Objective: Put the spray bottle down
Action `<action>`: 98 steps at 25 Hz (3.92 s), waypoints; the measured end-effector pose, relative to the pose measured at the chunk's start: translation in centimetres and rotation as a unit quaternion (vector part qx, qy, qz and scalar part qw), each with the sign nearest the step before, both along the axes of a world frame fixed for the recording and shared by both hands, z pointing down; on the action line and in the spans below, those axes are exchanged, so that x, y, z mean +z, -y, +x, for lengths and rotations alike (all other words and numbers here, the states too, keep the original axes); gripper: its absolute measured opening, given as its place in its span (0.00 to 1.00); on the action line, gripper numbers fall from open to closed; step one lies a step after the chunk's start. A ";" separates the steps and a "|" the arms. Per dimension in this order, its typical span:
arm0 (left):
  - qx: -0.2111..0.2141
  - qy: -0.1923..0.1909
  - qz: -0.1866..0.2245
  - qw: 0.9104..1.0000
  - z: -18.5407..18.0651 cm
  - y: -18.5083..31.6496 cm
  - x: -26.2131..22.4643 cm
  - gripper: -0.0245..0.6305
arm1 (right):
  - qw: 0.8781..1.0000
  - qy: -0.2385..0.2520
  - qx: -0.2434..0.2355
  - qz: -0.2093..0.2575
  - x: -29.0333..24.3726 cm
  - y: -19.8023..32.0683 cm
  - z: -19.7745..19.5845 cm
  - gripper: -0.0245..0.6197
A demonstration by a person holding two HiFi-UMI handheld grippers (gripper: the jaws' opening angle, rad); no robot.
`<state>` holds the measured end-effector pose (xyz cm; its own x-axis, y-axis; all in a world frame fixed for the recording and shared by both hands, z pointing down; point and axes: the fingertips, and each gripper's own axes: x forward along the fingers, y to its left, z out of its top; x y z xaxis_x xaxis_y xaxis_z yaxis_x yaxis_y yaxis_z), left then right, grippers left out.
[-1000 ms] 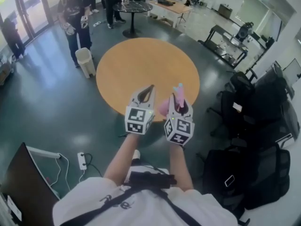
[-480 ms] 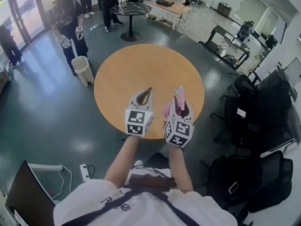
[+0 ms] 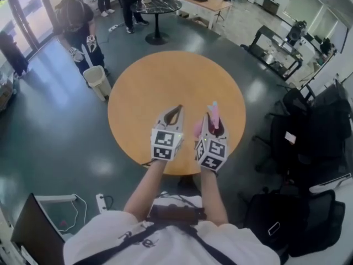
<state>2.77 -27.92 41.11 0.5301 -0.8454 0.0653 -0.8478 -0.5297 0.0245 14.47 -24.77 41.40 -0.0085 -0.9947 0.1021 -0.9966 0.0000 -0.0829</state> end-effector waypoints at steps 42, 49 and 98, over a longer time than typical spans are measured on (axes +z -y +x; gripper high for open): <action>-0.028 0.062 -0.196 0.978 3.7 15.5 19.7 0.06 | 0.992 -0.037 -0.070 -0.093 17.6 28.2 3.1 0.30; -0.032 0.064 -0.209 0.975 3.3 15.2 20.8 0.06 | 0.993 -0.047 -0.070 -0.081 18.4 28.9 3.2 0.30; -0.020 0.030 -0.125 0.991 0.0 7.0 13.2 0.06 | 0.996 -0.021 -0.075 -0.049 14.1 12.4 0.4 0.29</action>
<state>2.74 -34.88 54.27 0.4856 -0.8189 0.3058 -0.8718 -0.4794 0.1007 14.86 -37.13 55.51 -0.1502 -0.9679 0.2013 -0.9885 0.1432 -0.0490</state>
